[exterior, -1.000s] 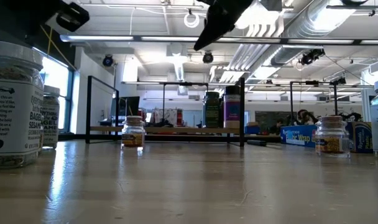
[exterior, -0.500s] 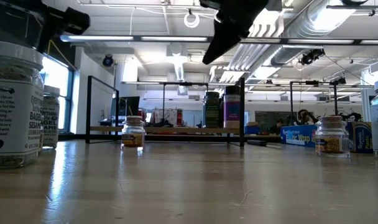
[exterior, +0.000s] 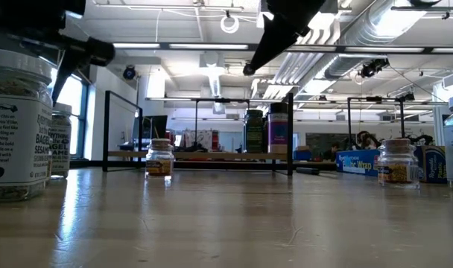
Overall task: Shelf spices
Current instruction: Put the green seasoning bottle on the shelf aligned with the other green seasoning bottles
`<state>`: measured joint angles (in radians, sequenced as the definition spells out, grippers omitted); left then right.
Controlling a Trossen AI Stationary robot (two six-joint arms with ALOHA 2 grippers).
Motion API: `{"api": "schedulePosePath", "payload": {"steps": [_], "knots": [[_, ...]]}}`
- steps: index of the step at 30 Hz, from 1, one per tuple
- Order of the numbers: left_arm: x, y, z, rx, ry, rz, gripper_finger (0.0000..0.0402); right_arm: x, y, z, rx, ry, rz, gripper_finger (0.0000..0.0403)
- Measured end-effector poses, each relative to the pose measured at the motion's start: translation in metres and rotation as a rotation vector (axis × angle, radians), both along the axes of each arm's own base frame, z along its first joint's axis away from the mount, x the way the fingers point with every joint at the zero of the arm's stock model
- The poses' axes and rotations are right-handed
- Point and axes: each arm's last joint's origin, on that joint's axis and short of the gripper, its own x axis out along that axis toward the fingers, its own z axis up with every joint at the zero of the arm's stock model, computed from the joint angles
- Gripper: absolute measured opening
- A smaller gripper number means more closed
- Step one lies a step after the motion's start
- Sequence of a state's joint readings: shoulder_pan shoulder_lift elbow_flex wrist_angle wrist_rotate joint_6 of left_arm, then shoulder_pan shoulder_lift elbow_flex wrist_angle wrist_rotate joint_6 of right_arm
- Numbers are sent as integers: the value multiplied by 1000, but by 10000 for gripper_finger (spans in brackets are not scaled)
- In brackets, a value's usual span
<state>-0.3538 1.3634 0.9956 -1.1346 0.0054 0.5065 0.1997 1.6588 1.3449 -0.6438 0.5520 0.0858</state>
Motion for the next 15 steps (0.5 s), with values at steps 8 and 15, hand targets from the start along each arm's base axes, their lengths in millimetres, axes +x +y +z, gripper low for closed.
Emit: {"api": "schedulePosePath", "payload": {"steps": [8, 15], "knots": [[1, 0, -6, -15, -7, 38, 234, -3, 4, 0, 10, 3, -12, 117], [1, -1, -5, -28, 0, 154, 199, -10, 10, 5, -18, -8, -45, 117]]}}
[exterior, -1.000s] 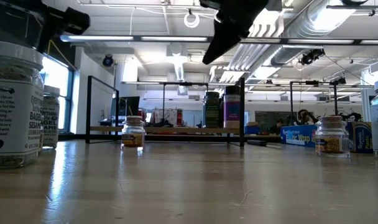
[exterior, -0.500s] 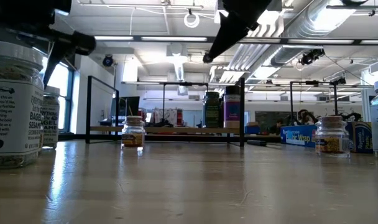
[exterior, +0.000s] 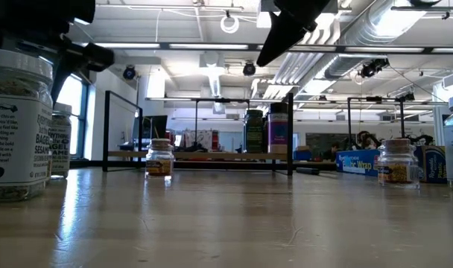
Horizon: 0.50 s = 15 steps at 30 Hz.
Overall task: Shelf spices
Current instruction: Put the green seasoning bottle on the shelf aligned with the other green seasoning bottles
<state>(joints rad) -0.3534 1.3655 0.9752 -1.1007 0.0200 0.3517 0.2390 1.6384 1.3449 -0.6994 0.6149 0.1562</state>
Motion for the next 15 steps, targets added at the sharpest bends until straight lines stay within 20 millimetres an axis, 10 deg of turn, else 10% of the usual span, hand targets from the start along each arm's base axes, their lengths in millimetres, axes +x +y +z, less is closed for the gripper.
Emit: {"api": "schedulePosePath", "payload": {"steps": [6, 15], "knots": [[6, -1, 18, -32, -28, 70, 199, -21, 12, 15, -25, -30, -40, 117], [37, 41, 113, 7, -319, 194, 199, -62, 30, 40, -60, -116, -120, 117]]}}
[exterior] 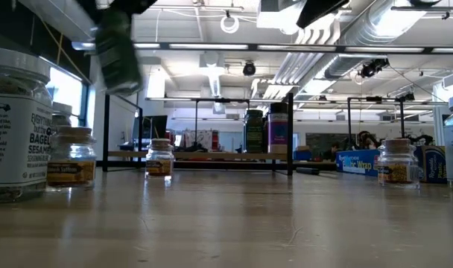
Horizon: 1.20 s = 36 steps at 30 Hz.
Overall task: Shelf spices
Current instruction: Put the green seasoning bottle on the shelf aligned with the other green seasoning bottles
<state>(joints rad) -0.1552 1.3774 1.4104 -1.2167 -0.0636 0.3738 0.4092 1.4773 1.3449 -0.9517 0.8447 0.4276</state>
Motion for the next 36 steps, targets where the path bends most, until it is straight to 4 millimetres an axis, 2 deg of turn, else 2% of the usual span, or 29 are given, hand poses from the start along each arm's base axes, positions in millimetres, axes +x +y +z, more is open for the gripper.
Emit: {"api": "schedulePosePath", "payload": {"steps": [3, 6, 11, 15, 19, 23, 30, 36], "knots": [[23, 28, 15, 48, -56, 46, 199, -7, 5, 4, -30, -29, -14, 117], [55, 56, 13, 102, -29, 48, 199, -10, 8, 4, -50, -43, -25, 117], [109, 102, -4, 163, -18, 33, 199, -17, 12, 2, -22, -51, -52, 117], [139, 133, -25, 157, -5, 71, 200, -22, 16, 1, 0, -57, -71, 117], [153, 158, -41, 155, 20, 116, 204, -25, 21, 1, 1, -57, -55, 117], [160, 174, -53, 152, 36, 134, 205, -26, 24, 1, -14, -65, -50, 117], [160, 192, -63, 85, 41, 147, 207, -29, 24, 1, -32, -47, -46, 117], [159, 199, -62, 55, 18, 148, 208, -29, 23, 1, -34, -44, -46, 117]]}}
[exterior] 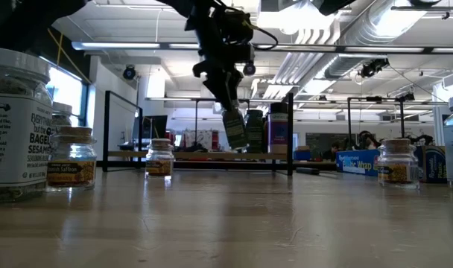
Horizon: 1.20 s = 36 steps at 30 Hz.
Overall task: Shelf spices
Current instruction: Put the green seasoning bottle on the shelf aligned with the other green seasoning bottles
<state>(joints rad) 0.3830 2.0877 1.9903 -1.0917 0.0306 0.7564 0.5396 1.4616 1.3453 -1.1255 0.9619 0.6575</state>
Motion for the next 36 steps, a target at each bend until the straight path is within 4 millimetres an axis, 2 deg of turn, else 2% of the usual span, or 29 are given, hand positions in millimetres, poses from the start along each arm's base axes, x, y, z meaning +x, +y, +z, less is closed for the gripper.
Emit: {"api": "schedulePosePath", "payload": {"steps": [14, 36], "knots": [[11, 9, -14, -20, -47, 1, 238, 0, 0, 0, 3, 0, 1, 117], [14, 11, -14, -1, -82, -8, 242, 0, 0, 0, 19, -16, -13, 117]]}}
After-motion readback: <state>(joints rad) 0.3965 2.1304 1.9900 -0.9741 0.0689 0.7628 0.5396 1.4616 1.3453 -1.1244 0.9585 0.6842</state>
